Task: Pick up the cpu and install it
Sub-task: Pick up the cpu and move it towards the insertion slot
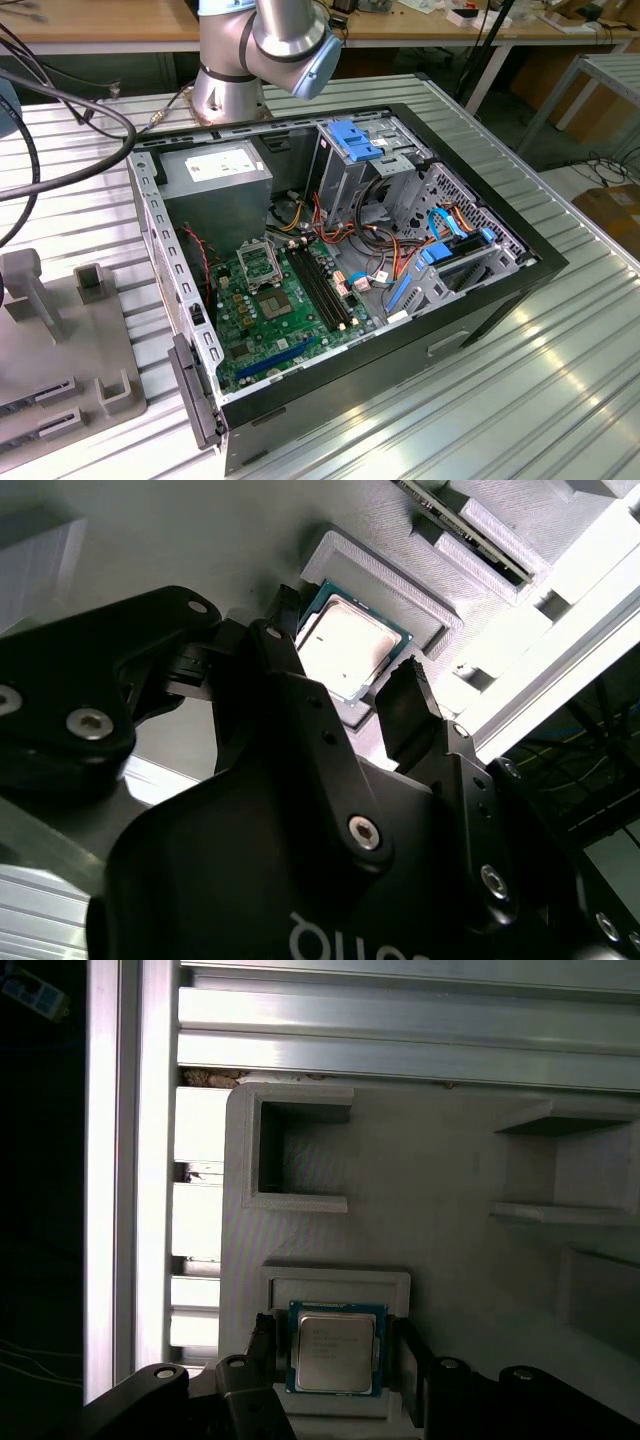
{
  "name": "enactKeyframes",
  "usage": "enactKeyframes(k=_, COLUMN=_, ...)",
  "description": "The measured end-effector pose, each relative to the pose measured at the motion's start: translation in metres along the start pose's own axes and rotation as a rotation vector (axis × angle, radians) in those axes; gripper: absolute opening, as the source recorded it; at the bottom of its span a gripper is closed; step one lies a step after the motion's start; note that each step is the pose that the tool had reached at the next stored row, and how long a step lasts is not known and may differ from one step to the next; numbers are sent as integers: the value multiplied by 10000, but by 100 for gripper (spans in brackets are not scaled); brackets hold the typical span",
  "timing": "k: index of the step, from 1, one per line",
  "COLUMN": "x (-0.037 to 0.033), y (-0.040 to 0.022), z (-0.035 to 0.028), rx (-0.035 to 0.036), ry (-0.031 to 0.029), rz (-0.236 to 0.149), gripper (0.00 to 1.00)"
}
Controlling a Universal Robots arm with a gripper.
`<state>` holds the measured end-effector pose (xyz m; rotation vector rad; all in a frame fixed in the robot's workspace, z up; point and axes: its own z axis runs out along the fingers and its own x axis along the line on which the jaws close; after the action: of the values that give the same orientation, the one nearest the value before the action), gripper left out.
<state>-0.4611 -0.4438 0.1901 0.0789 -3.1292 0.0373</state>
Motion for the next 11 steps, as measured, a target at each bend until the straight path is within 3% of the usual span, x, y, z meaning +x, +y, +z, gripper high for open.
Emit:
enactKeyframes(k=4, x=0, y=0, z=0, rx=1, ry=0, rz=0, gripper=57)
enactKeyframes(k=5, x=0, y=0, z=1, rx=0, ry=0, rz=0, gripper=50)
enactKeyframes(k=11, x=-10, y=0, z=-2, rx=-1, ry=3, rz=43, gripper=50)
